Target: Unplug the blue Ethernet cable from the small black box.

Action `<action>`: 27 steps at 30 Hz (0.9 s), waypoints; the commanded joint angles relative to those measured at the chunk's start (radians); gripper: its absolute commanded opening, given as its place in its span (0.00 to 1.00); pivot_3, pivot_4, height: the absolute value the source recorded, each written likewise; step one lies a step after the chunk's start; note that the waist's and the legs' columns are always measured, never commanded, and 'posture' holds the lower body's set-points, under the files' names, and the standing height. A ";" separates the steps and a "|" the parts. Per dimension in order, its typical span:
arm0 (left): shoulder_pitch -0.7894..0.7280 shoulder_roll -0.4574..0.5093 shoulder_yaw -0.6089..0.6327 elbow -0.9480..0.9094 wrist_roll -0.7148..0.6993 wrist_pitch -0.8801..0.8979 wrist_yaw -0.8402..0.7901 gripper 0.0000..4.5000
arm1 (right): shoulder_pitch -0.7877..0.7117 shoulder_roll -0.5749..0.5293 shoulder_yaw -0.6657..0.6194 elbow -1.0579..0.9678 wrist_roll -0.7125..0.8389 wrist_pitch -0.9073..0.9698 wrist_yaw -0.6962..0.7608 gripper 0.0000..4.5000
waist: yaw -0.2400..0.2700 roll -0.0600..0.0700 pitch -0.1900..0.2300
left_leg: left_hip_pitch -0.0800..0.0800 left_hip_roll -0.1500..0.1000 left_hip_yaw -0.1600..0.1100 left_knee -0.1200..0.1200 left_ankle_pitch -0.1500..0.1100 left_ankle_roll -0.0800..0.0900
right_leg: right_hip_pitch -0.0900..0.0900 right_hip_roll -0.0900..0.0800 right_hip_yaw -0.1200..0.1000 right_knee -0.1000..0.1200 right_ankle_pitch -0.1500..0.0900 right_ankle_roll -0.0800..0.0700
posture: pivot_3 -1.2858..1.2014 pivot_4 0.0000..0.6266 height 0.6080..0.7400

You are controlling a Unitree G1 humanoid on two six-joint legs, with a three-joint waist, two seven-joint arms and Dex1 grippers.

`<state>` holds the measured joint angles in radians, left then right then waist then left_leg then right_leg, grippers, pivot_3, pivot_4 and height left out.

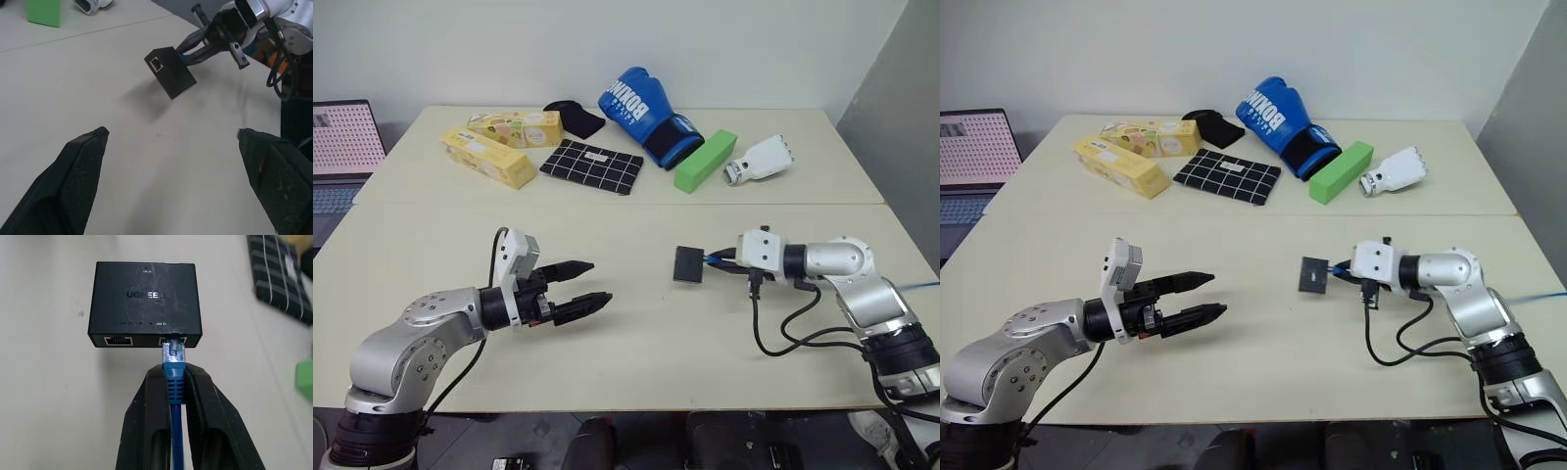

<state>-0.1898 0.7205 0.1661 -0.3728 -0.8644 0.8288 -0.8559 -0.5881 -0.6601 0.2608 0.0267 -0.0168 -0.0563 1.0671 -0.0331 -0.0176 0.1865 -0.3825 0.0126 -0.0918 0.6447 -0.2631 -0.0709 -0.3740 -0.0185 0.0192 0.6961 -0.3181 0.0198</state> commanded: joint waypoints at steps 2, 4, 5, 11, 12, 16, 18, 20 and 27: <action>-0.055 -0.040 0.031 -0.002 -0.107 0.078 0.059 1.00 | -0.088 0.033 0.027 -0.085 -0.036 -0.060 -0.011 0.03 | 0.001 0.000 0.000 | 0.000 0.000 0.000 0.000 0.000 0.000 | 0.000 0.000 0.000 0.000 0.000 0.000 | 0.52 0.24 1.00; -0.068 -0.064 0.029 0.008 -0.134 0.100 0.083 1.00 | -0.115 0.054 0.038 -0.089 -0.054 -0.078 -0.026 0.03 | 0.002 0.000 0.000 | 0.000 0.000 -0.001 0.000 0.000 0.000 | 0.000 0.000 -0.001 0.000 0.000 0.000 | 0.52 0.24 1.00; -0.073 -0.076 0.022 0.013 -0.134 0.101 0.092 1.00 | -0.126 0.065 0.041 -0.090 -0.060 -0.086 -0.033 0.03 | 0.003 0.000 0.000 | 0.000 0.000 -0.001 0.000 0.000 0.000 | 0.001 0.000 -0.001 0.000 0.000 0.000 | 0.52 0.24 1.00; -0.102 -0.127 0.040 0.059 -0.162 0.111 0.142 1.00 | -0.141 0.094 0.042 -0.100 -0.072 -0.108 -0.048 0.03 | 0.005 0.000 0.000 | -0.001 0.000 -0.002 0.001 0.000 -0.001 | 0.000 -0.001 -0.001 0.000 0.000 0.000 | 0.52 0.24 1.00; -0.106 -0.131 0.044 0.067 -0.168 0.113 0.146 1.00 | -0.142 0.097 0.040 -0.102 -0.073 -0.111 -0.050 0.03 | 0.004 0.000 0.000 | -0.001 0.000 -0.002 0.001 0.000 -0.001 | 0.000 -0.001 -0.002 0.000 0.000 0.000 | 0.52 0.24 1.00; -0.115 -0.139 0.042 0.081 -0.179 0.115 0.153 1.00 | -0.141 0.103 0.036 -0.109 -0.072 -0.114 -0.060 0.03 | 0.003 0.000 0.000 | -0.001 0.000 -0.002 0.001 0.000 -0.001 | 0.000 -0.001 -0.002 0.000 0.000 0.000 | 0.52 0.24 1.00; -0.120 -0.143 0.036 0.089 -0.185 0.121 0.146 1.00 | -0.144 0.108 0.037 -0.112 -0.071 -0.116 -0.067 0.03 | 0.001 0.000 0.000 | -0.001 0.000 -0.002 0.001 0.000 -0.001 | 0.000 -0.001 -0.001 0.000 0.000 0.000 | 0.52 0.24 1.00; -0.124 -0.148 0.031 0.094 -0.191 0.127 0.137 1.00 | -0.147 0.117 0.036 -0.115 -0.068 -0.117 -0.073 0.03 | 0.001 0.000 0.000 | -0.001 0.000 -0.002 0.000 0.001 -0.001 | 0.000 -0.001 -0.002 0.000 0.000 0.000 | 0.52 0.24 1.00; -0.142 -0.167 0.012 0.106 -0.184 0.125 0.126 0.76 | -0.148 0.137 0.041 -0.126 -0.070 -0.129 -0.086 0.03 | 0.002 0.000 0.000 | -0.001 0.000 -0.002 0.001 0.002 -0.003 | 0.000 -0.001 -0.002 0.000 0.000 0.000 | 0.52 0.24 1.00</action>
<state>-0.3150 0.5568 0.1822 -0.2634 -1.0373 0.9584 -0.7134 -0.7202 -0.5297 0.3177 -0.0473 -0.0961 -0.1661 0.9978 -0.0312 -0.0178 0.1865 -0.3834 0.0122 -0.0940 0.6453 -0.2611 -0.0743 -0.3737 -0.0198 0.0176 0.6958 -0.3181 0.0197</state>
